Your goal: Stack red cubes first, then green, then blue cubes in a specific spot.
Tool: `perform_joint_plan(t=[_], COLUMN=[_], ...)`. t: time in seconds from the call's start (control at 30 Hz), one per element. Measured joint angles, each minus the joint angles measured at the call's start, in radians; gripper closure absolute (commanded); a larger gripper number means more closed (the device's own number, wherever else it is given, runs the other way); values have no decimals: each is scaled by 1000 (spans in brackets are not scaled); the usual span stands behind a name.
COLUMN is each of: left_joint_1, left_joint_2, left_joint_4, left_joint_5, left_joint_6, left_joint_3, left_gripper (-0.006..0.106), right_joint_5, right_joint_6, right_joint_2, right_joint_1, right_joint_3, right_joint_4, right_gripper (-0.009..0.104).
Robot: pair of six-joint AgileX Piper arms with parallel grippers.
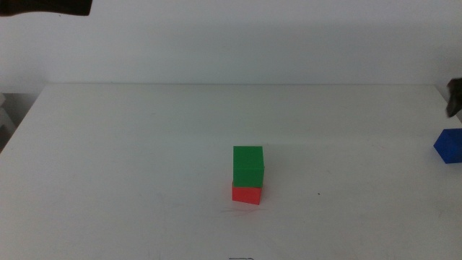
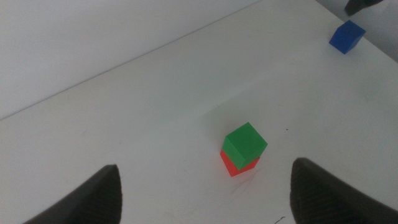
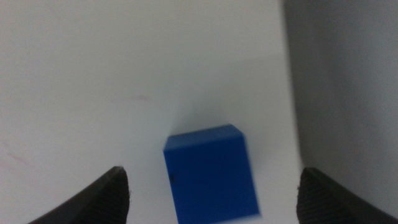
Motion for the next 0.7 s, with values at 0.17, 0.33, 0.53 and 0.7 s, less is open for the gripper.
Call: perform_joint_plan(t=[0.17,0.33,0.53,0.7], left_joint_1=[0,0,0,0], left_joint_2=[0,0,0,0], left_joint_4=[0,0,0,0], left_joint_5=[0,0,0,0], left_joint_6=[0,0,0,0], left_joint_3=[0,0,0,0], left_gripper=[9,9,9,9], right_joint_5=[-15,-6,4,20], right_joint_6=[-19,-20,-20,-20], right_joint_2=[86,141,164,163], right_joint_1=[0,0,0,0], right_joint_3=[-2,-2,-2,-3], right_joint_4=[0,0,0,0], right_gripper=[16,16,36,97])
